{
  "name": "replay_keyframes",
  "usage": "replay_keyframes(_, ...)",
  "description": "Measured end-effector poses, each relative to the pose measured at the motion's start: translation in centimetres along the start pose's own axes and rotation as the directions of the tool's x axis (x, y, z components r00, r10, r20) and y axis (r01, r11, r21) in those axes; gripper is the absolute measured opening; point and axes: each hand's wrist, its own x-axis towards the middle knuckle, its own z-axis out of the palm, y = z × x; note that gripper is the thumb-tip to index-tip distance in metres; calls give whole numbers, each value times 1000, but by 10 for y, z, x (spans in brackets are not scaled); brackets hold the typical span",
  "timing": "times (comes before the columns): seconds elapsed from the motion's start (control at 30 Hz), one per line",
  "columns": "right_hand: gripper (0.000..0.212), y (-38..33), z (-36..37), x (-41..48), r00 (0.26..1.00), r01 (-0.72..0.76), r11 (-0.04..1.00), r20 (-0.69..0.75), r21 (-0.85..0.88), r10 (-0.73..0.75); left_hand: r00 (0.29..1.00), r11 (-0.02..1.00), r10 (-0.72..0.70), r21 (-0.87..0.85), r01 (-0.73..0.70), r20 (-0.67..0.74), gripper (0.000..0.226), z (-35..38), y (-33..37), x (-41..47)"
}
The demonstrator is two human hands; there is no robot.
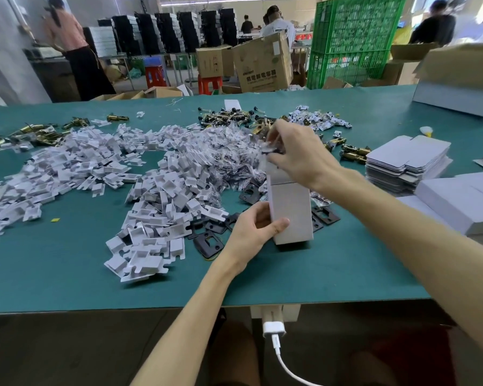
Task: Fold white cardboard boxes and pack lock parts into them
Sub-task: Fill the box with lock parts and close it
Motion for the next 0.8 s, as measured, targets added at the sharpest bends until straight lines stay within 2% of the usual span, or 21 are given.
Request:
replay_keyframes(0.1,26,21,-9,-14,993,-9,997,114,-82,18,1000,1000,6,-4,-6,5,33,0,2,-1)
replay_keyframes(0.27,16,33,-6,-30,994,41,992,107,-117,-28,1000,1000,2,12,-2,8,33,-1,2,0)
replay_keyframes(0.37,26,36,-2,-31,986,77,978,160,-196,-46,1000,1000,-5,17,5,1,32,-1,2,-1)
replay_keyframes(0.43,32,38,-2,-31,981,68,980,193,-188,-31,1000,1000,-8,19,8,1,33,-1,1,-1)
replay_keyframes(0.5,36,41,-2,-32,975,47,985,223,-168,-9,1000,1000,-9,18,9,2,35,-1,1,-1)
replay_keyframes(0.6,38,41,-1,-34,964,93,963,264,-252,-24,1000,1000,-12,6,12,3,40,-1,0,0)
replay_keyframes(0.8,40,39,-2,-42,967,110,946,252,-305,-31,1000,1000,-9,12,9,6,41,0,1,-1)
